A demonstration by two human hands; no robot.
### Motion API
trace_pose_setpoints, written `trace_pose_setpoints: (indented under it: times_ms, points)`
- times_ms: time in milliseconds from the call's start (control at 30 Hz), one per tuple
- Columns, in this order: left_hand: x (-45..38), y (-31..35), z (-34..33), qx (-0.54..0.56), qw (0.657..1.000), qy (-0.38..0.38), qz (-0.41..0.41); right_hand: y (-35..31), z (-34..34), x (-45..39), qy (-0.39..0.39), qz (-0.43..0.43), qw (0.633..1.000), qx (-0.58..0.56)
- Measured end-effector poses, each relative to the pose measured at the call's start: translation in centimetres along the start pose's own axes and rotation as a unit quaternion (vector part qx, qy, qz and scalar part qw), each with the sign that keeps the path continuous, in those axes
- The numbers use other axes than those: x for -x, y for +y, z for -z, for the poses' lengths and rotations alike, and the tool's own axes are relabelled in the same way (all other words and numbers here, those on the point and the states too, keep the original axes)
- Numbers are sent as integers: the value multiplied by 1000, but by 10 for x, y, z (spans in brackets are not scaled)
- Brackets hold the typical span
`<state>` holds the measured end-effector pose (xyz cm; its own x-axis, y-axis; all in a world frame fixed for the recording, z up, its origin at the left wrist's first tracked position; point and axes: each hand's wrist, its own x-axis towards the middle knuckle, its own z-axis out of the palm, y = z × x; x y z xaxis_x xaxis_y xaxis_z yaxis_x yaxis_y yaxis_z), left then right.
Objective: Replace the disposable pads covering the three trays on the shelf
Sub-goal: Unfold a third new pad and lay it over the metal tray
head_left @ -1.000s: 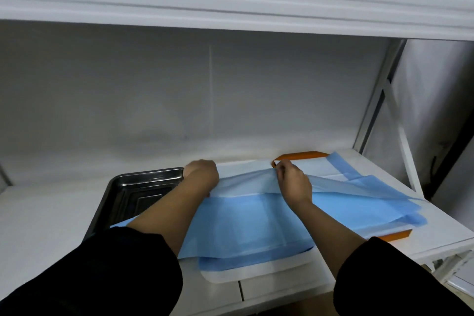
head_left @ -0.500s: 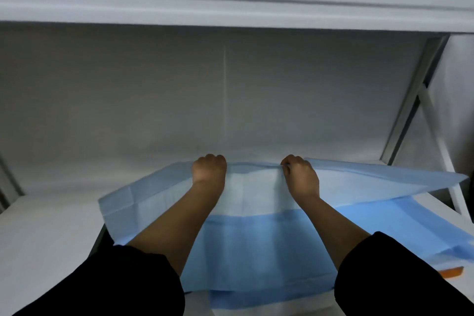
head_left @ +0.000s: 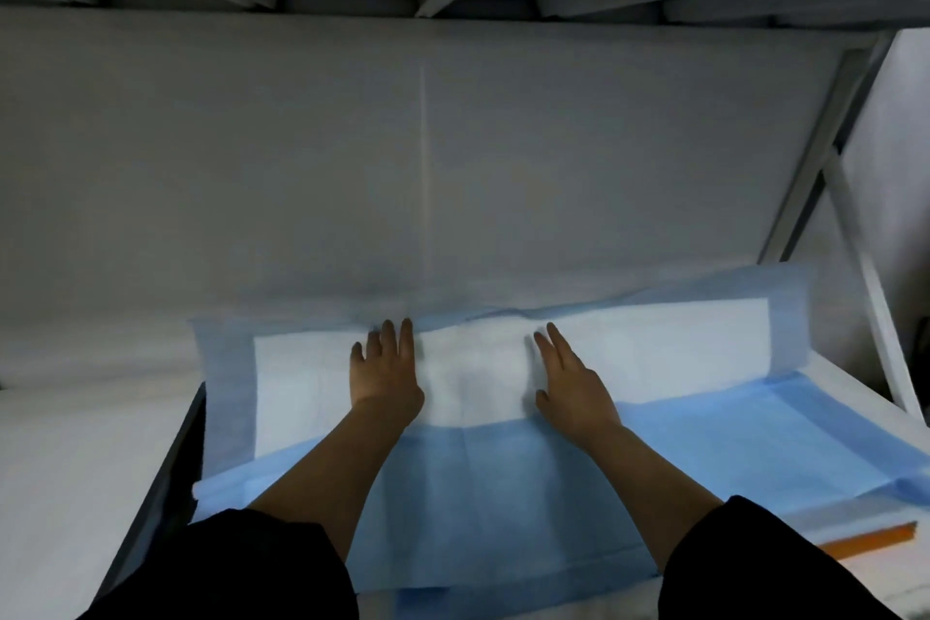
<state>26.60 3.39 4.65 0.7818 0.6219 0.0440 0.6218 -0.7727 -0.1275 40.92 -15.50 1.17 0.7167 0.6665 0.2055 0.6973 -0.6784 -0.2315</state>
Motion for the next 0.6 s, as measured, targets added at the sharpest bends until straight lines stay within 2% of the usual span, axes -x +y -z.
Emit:
trace_pose_setpoints:
  times_ms: [67,167,300,500,600]
  points:
    - [2,1,-6,-8,1000,-18,-4,8,-5,4,-38,-5,999,13]
    - [6,1,-16,-12,998,-51,-22,17,-10,11,-137,-1,990,38]
    - [13,1,-35,13,992,-98,-76,20,-13,21,-230,9,972,50]
    - [14,-2,-51,-18,979,-154,-136,17,-21,15,-212,29,973,88]
    - [11,-4,-52,-14,979,-148,-137,19,-23,7,-186,33,972,137]
